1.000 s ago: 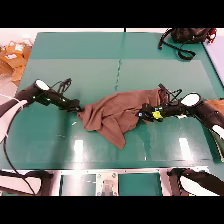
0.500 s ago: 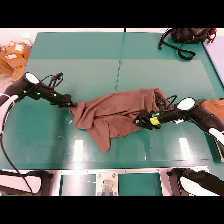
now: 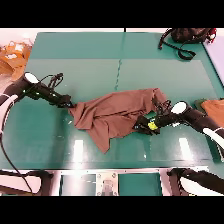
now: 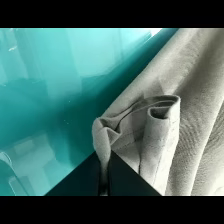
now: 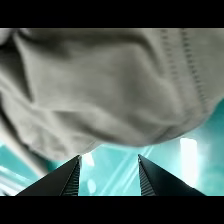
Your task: Fold the shirts.
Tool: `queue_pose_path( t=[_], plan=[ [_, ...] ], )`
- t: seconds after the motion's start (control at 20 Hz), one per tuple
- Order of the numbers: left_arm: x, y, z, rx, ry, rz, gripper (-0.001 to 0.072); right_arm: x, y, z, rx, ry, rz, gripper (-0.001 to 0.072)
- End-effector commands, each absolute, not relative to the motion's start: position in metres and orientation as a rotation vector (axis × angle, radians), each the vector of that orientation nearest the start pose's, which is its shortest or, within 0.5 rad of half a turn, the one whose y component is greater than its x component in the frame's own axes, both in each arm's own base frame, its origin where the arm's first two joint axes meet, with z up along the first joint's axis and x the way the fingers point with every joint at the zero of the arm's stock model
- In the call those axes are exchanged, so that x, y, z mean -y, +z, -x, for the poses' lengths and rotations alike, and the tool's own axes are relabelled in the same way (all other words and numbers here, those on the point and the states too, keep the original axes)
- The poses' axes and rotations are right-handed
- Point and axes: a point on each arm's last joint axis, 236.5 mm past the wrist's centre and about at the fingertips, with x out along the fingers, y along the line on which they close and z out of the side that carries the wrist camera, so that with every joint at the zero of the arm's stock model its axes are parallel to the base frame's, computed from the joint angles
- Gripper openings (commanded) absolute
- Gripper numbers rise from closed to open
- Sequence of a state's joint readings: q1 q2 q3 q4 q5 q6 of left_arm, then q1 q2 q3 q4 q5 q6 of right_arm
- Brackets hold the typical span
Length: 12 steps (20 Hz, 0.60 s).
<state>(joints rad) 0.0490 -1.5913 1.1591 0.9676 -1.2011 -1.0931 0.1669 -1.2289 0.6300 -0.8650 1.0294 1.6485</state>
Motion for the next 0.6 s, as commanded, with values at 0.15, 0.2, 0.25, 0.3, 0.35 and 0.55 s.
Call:
queue_pose_path(
  t=[0.15,0.2,0.25,0.3,0.35,0.55],
  plan=[
    [0.106,-0.074,-0.378,-1.434,-0.577,0.271,0.0024,-0.189,-0.110,-0.280,-1.505,0.214,-0.760,0.0136],
    [0.103,-0.073,-0.379,-1.434,-0.573,0.255,0.0023,-0.194,-0.104,-0.282,-1.497,0.266,-0.743,0.0019],
    [0.098,-0.068,-0.382,-1.438,-0.564,0.227,0.0024,-0.200,-0.092,-0.284,-1.498,0.321,-0.720,0.0017],
    [0.093,-0.056,-0.389,-1.428,-0.556,0.197,0.0023,-0.205,-0.071,-0.289,-1.488,0.386,-0.703,0.0017],
    [0.088,-0.036,-0.399,-1.394,-0.542,0.165,0.0023,-0.208,-0.044,-0.298,-1.458,0.441,-0.696,0.0017],
    [0.071,0.122,-0.446,-1.031,-0.464,0.004,0.0023,-0.181,0.140,-0.358,-1.026,0.583,-0.627,0.0017]
  ],
)
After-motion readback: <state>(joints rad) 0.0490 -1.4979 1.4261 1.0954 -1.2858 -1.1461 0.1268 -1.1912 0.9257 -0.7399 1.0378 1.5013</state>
